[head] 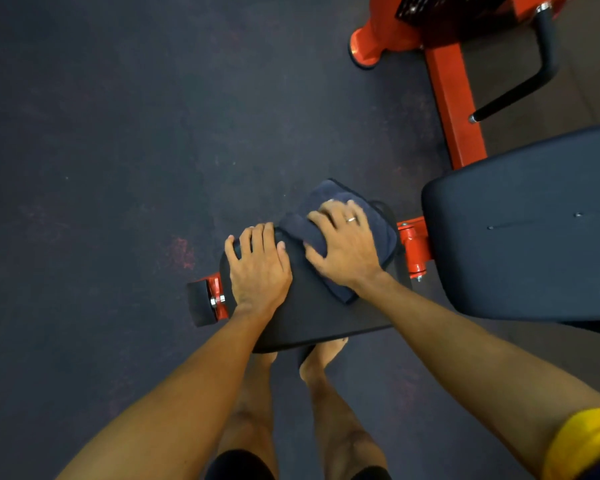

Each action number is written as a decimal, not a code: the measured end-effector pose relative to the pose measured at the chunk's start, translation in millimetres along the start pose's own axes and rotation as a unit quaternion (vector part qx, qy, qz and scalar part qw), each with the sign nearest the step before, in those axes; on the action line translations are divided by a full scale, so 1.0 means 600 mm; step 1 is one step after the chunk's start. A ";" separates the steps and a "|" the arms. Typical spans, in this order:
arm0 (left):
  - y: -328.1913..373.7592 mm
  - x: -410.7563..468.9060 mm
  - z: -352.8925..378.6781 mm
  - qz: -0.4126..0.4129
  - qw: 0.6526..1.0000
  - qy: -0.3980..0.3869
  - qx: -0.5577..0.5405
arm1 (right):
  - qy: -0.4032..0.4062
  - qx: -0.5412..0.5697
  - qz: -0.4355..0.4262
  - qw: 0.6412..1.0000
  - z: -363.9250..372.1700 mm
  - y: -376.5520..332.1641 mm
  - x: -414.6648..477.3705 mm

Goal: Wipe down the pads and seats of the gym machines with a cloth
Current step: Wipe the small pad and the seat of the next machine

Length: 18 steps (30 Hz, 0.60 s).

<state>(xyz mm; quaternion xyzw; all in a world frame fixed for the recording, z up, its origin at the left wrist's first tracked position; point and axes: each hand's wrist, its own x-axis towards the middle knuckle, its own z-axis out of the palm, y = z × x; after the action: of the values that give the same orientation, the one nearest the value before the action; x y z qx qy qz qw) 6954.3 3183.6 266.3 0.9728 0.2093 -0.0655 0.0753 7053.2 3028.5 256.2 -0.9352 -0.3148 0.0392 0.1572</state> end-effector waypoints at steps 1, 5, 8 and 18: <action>-0.001 0.002 -0.001 -0.004 1.000 -0.001 -0.004 | 0.002 -0.015 0.030 0.999 -0.004 0.015 0.002; 0.016 0.001 0.000 0.013 1.000 -0.014 -0.025 | 0.031 -0.016 0.265 0.964 -0.002 0.022 0.004; 0.043 0.004 0.001 0.029 0.999 -0.023 -0.031 | 0.007 -0.030 0.238 0.971 0.005 -0.005 -0.032; 0.125 0.044 0.013 0.082 0.996 -0.037 -0.025 | -0.084 0.104 0.447 0.885 -0.043 0.068 0.074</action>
<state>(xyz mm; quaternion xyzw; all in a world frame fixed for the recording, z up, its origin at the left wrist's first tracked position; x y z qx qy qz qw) 7008.5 3124.9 263.2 0.9814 0.1271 -0.0898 0.1122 7116.9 3017.4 268.9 -0.9483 0.1302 0.2160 0.1925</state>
